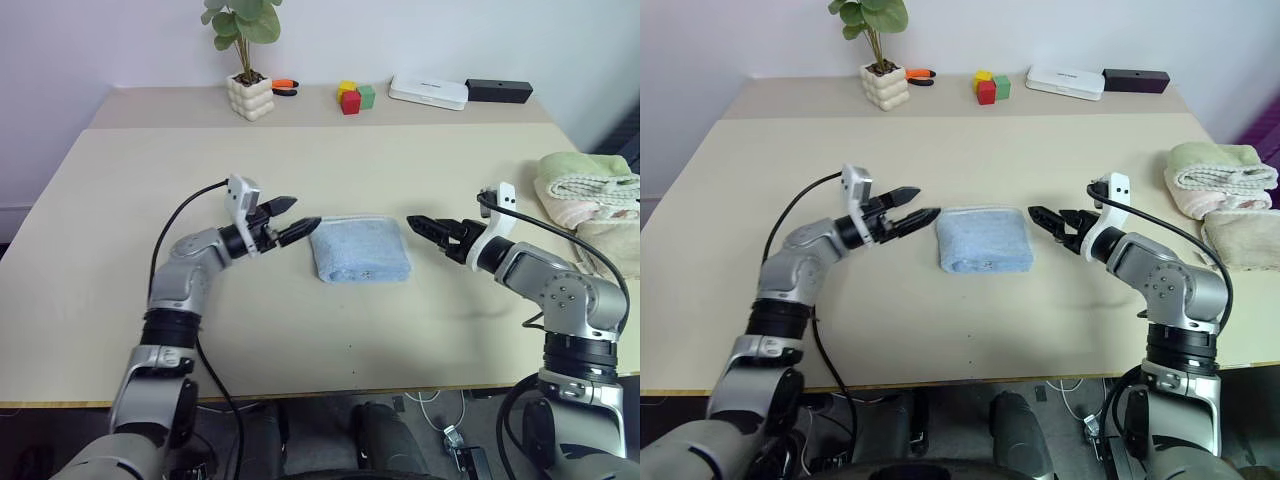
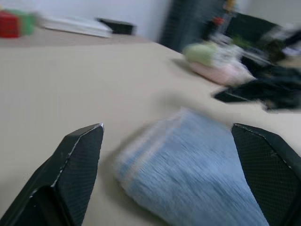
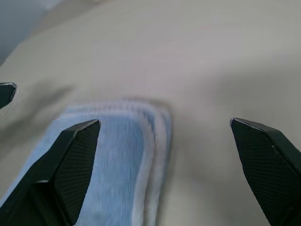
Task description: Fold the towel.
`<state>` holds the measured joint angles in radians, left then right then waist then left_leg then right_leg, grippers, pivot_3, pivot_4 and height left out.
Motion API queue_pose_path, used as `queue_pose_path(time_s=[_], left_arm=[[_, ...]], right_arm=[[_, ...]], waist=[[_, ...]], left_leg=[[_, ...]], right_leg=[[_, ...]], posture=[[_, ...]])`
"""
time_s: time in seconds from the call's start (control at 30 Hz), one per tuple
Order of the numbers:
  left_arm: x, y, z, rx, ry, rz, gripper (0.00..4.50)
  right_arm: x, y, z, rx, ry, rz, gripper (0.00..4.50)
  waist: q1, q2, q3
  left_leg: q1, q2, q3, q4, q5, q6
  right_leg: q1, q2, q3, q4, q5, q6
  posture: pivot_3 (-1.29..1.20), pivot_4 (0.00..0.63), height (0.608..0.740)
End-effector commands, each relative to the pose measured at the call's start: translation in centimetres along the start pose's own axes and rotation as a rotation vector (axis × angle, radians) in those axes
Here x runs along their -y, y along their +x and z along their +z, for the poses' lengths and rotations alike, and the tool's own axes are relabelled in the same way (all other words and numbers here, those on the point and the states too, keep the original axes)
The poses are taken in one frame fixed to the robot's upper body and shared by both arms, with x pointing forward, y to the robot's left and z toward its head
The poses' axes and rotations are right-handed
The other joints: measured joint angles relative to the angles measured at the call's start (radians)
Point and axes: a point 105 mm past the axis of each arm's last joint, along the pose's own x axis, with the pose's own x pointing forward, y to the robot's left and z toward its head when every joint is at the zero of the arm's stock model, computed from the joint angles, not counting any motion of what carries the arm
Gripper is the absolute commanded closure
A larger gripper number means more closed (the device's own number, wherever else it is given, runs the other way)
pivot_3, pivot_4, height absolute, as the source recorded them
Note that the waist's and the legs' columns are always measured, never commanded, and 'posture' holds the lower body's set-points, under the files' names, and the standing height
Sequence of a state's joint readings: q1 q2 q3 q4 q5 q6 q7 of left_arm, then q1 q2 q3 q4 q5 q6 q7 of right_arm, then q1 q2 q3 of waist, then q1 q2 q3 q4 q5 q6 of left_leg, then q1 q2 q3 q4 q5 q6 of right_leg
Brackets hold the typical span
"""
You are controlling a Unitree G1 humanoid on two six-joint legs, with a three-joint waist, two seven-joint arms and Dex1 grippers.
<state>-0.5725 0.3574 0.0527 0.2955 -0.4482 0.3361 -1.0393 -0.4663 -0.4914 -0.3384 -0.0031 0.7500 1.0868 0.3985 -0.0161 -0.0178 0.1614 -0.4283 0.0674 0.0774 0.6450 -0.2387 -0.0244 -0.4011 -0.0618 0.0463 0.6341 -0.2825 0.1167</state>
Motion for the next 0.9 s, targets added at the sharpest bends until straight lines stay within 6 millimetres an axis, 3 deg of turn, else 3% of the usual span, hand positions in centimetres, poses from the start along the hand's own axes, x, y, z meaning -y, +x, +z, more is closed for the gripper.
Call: queue_pose_path(time_s=[0.03, 0.13, 0.3, 0.67, 0.77, 0.9], left_arm=[[1.7, -2.2, 2.9, 0.073, 0.098, -0.157, 0.05], [2.1, -3.8, 3.5, 0.066, 0.073, -0.2, 0.05], [2.4, -6.1, 3.4, 0.038, 0.112, -0.198, 0.05], [2.9, -5.2, 4.0, 0.092, 0.105, -0.171, 0.05], [2.9, -5.1, 4.0, 0.099, 0.105, -0.167, 0.05], [2.8, -5.0, 4.1, 0.105, 0.1, -0.159, 0.0]], right_arm=[[-0.6, -0.4, -0.3, -0.05, 0.081, 0.056, 0.0], [-1.2, -0.5, -0.7, -0.098, 0.098, 0.09, 0.0], [-0.5, -0.1, -2.4, -0.167, 0.123, 0.05, 0.0], [-3.6, 1.4, -5.3, -0.249, 0.187, 0.175, 0.0], [-4.5, 1.6, -5.4, -0.247, 0.198, 0.208, 0.0], [-4.6, 1.9, -5.4, -0.244, 0.204, 0.212, 1.9]], waist=[[0.001, 0.0, 0.0], [0.003, 0.0, 0.0], [0.003, 0.0, 0.0], [-0.005, 0.0, 0.0], [-0.005, 0.0, 0.0], [-0.001, 0.0, 0.0]], left_leg=[[0.0, 0.0, 0.0, 0.0, 0.0, 0.0], [-0.001, 0.0, 0.0, 0.0, 0.0, 0.0], [-0.001, 0.0, 0.0, 0.001, 0.0, 0.0], [-0.001, 0.001, 0.0, 0.0, 0.0, 0.0], [-0.001, 0.001, 0.0, 0.0, 0.0, 0.0], [-0.001, 0.001, 0.0, 0.0, 0.0, 0.0]], right_leg=[[0.0, 0.0, 0.0, 0.0, 0.0, 0.0], [0.0, 0.0, 0.0, 0.0, 0.0, 0.0], [0.0, -0.001, 0.0, 0.0, 0.0, 0.0], [0.0, 0.001, 0.0, 0.0, 0.0, 0.0], [-0.001, 0.002, 0.0, 0.0, 0.0, 0.0], [-0.001, 0.001, 0.0, 0.001, 0.0, 0.0]], posture=[[0.0, 0.15, 0.735], [0.0, 0.15, 0.735], [0.0, 0.15, 0.735], [0.0, 0.15, 0.735], [0.0, 0.15, 0.735], [0.0, 0.15, 0.735]])
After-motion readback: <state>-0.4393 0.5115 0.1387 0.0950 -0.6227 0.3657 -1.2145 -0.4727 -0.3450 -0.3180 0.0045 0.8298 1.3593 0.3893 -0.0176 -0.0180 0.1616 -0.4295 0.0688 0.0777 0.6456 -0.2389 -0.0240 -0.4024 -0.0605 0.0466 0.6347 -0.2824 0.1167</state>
